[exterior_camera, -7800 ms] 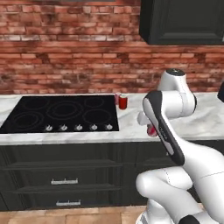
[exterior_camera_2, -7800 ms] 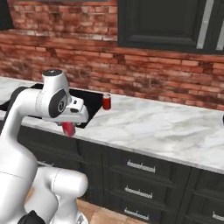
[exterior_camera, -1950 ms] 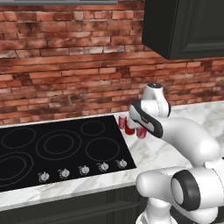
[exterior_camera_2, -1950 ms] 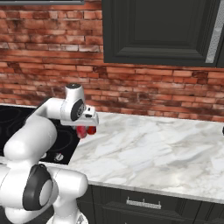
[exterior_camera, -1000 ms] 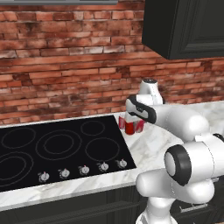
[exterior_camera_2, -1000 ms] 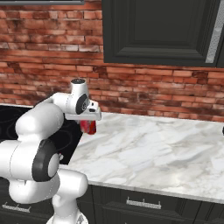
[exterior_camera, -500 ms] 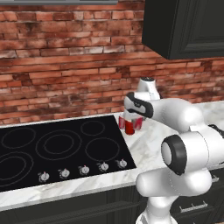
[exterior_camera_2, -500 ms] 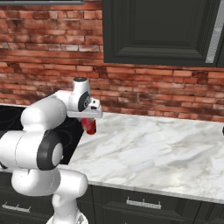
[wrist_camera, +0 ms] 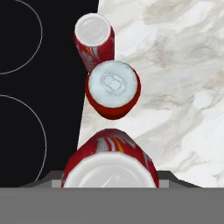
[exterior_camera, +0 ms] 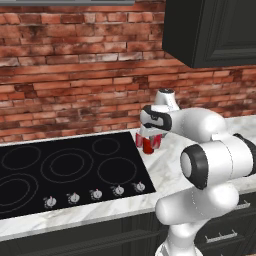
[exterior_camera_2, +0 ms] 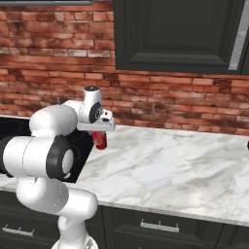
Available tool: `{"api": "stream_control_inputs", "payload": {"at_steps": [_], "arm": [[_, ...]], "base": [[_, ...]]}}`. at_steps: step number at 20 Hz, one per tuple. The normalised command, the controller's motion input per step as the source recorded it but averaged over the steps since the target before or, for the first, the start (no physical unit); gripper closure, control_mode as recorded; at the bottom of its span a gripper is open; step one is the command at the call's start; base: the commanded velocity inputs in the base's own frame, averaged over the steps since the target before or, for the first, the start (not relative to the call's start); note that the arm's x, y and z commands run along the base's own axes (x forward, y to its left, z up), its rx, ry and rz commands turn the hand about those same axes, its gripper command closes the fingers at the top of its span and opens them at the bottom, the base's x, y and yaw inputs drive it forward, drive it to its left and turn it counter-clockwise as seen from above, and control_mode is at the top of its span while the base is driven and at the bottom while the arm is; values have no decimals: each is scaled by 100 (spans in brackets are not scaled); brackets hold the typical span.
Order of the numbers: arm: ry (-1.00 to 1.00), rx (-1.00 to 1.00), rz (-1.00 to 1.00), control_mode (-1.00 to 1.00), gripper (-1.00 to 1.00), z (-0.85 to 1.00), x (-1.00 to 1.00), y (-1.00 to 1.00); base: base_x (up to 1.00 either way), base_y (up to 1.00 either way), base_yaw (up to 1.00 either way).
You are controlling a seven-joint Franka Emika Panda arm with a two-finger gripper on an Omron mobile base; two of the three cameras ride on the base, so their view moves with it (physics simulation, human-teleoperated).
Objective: Four empty soda cans are scattered around the kitchen. Gather all the cans and cluster them next to the stove for recycling.
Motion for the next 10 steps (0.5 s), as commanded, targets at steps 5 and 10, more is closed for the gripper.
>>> {"api": "stream_control_inputs", "payload": {"at_steps": [5,10], "arm": [[1,0,0,-100,100,-12,8,0],[1,0,0,-100,100,-17,0,0]], "base": [[0,0,0],[0,0,0]]}}
